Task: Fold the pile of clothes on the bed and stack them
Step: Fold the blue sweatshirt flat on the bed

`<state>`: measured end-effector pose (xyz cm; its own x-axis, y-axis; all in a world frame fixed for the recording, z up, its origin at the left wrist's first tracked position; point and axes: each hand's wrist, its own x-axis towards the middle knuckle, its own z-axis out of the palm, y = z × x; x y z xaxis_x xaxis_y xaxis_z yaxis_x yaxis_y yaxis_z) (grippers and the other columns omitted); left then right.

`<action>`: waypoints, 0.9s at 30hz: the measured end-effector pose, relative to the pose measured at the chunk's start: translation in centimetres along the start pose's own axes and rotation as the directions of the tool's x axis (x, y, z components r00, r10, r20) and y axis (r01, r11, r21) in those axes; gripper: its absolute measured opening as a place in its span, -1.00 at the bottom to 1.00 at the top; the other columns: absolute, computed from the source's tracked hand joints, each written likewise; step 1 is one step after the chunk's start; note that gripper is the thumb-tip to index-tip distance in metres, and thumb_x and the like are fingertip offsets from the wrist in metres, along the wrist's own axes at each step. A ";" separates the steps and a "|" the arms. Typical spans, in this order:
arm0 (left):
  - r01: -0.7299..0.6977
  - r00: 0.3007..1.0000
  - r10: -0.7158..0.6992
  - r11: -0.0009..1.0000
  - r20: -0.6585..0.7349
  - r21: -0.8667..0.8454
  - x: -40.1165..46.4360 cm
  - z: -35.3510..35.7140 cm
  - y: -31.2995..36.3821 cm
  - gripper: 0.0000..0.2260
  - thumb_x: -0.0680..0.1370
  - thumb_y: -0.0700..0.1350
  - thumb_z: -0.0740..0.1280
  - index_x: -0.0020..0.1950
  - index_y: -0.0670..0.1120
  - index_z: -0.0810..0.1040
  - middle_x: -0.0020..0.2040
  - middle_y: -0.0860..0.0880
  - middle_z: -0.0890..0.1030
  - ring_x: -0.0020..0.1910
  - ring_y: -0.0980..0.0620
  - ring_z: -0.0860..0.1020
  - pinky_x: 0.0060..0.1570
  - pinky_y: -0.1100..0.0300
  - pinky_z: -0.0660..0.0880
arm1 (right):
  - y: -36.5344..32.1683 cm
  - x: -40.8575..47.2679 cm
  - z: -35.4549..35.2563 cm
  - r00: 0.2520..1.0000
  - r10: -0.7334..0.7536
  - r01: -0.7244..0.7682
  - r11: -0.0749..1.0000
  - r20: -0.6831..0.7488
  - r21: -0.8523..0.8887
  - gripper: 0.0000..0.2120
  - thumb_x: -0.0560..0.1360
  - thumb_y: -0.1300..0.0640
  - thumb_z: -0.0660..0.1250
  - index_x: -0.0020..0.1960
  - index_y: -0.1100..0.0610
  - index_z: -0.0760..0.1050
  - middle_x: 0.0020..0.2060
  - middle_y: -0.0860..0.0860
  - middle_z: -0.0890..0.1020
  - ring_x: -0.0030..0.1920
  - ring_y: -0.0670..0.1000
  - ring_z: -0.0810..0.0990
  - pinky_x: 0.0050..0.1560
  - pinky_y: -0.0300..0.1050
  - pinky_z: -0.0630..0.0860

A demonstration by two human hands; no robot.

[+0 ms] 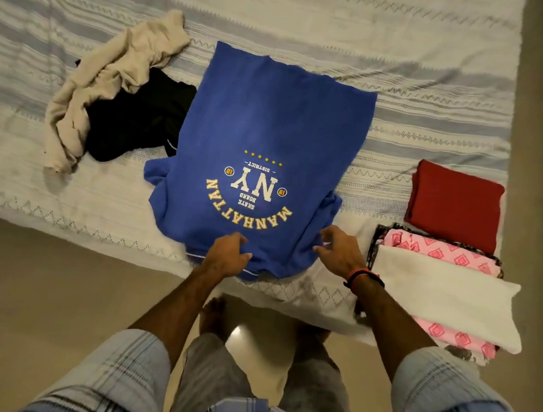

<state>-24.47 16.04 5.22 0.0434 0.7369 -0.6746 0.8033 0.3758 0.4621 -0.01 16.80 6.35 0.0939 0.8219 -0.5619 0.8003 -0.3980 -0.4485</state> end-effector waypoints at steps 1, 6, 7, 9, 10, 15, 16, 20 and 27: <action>0.035 0.999 -0.036 0.999 -0.028 -0.030 -0.2 1.0 0.8 -0.62 0.58 -0.12 0.37 0.36 -0.19 0.43 0.34 -0.15 0.51 0.32 -0.12 0.47 0.28 0.05 0.42 | 1.0 0.7 -0.7 1.000 -0.016 0.016 1.000 0.017 -0.001 -0.72 0.48 0.17 0.41 0.15 0.22 0.50 0.06 0.15 0.64 0.10 0.18 0.60 0.11 -0.02 0.51; 0.187 0.976 -0.203 0.965 -0.074 -0.183 -1.0 5.8 3.7 -0.69 0.56 -0.09 0.39 0.26 -0.17 0.52 0.23 -0.12 0.59 0.24 -0.10 0.53 0.19 0.10 0.45 | 4.8 4.1 -3.6 0.994 -0.054 0.055 0.998 0.094 -0.010 -0.66 0.48 0.14 0.42 0.22 0.21 0.50 0.12 0.12 0.64 0.17 0.14 0.59 0.19 -0.06 0.46; 0.202 0.973 -0.222 0.955 -0.071 -0.216 -1.1 6.8 4.1 -0.70 0.55 -0.09 0.40 0.24 -0.17 0.54 0.21 -0.12 0.60 0.23 -0.10 0.54 0.18 0.10 0.45 | 5.5 4.7 -4.0 0.993 -0.061 0.064 0.998 0.105 -0.021 -0.65 0.48 0.13 0.43 0.22 0.21 0.50 0.12 0.12 0.64 0.17 0.14 0.58 0.21 -0.04 0.46; 0.242 0.960 -0.272 0.927 -0.070 -0.288 -1.3 9.1 5.1 -0.73 0.55 -0.10 0.41 0.20 -0.18 0.57 0.18 -0.11 0.62 0.21 -0.09 0.55 0.17 0.13 0.44 | 6.8 6.0 -4.9 0.990 -0.064 0.071 0.997 0.128 -0.044 -0.64 0.48 0.13 0.44 0.23 0.21 0.49 0.12 0.12 0.64 0.18 0.14 0.58 0.22 -0.03 0.47; 0.266 0.951 -0.301 0.910 -0.065 -0.317 -1.3 10.2 5.5 -0.74 0.54 -0.11 0.41 0.19 -0.18 0.58 0.15 -0.10 0.62 0.20 -0.09 0.56 0.17 0.15 0.43 | 7.3 6.8 -5.1 0.988 -0.064 0.072 0.996 0.144 -0.053 -0.64 0.49 0.13 0.44 0.24 0.21 0.49 0.13 0.12 0.64 0.18 0.13 0.58 0.22 -0.03 0.47; 0.398 0.879 -0.475 0.682 0.042 -0.614 0.5 14.9 7.3 -0.88 0.46 -0.10 0.43 -0.23 -0.09 0.56 -0.16 -0.15 0.61 -0.08 -0.10 0.58 0.09 -0.03 0.53 | 8.4 11.4 -5.0 0.974 -0.109 0.139 0.980 0.198 -0.142 -0.61 0.50 0.11 0.41 0.28 0.19 0.48 0.18 0.11 0.61 0.22 0.14 0.56 0.24 -0.02 0.48; 0.423 0.852 -0.516 0.572 0.092 -0.703 1.4 15.6 7.6 -0.88 0.45 -0.09 0.43 -0.22 -0.07 0.54 -0.15 -0.16 0.62 -0.11 -0.13 0.59 0.05 -0.06 0.57 | 8.3 12.5 -4.7 0.973 -0.114 0.146 0.977 0.199 -0.158 -0.60 0.50 0.12 0.41 0.30 0.19 0.48 0.20 0.11 0.60 0.23 0.15 0.55 0.24 -0.03 0.47; 0.462 0.747 -0.562 0.055 0.355 -0.885 3.9 16.8 9.1 -0.90 0.54 -0.16 0.40 -0.09 -0.09 0.49 -0.27 -0.04 0.50 -0.32 0.06 0.47 -0.14 0.11 0.56 | 7.7 15.1 -3.0 0.971 -0.166 0.191 0.971 0.175 -0.141 -0.61 0.46 0.15 0.38 0.27 0.17 0.47 0.15 0.16 0.59 0.16 0.19 0.56 0.09 -0.07 0.46; 0.199 0.701 -0.584 -0.391 0.409 -0.899 6.3 18.2 9.7 -0.74 0.49 -0.20 0.47 0.13 -0.09 0.49 -0.08 -0.07 0.58 -0.08 -0.01 0.56 0.01 0.11 0.54 | 7.8 18.1 -0.7 0.946 -0.315 0.311 0.949 0.073 0.052 -0.43 0.35 0.25 0.48 0.31 0.21 0.39 0.23 0.14 0.50 0.21 0.12 0.48 0.22 -0.05 0.43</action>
<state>-5.58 14.11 -5.01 -0.1963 0.0672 -0.9782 -0.8391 0.5047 0.2030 8.38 28.86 -6.83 -0.2063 0.8731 -0.4417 0.7580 -0.1429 -0.6365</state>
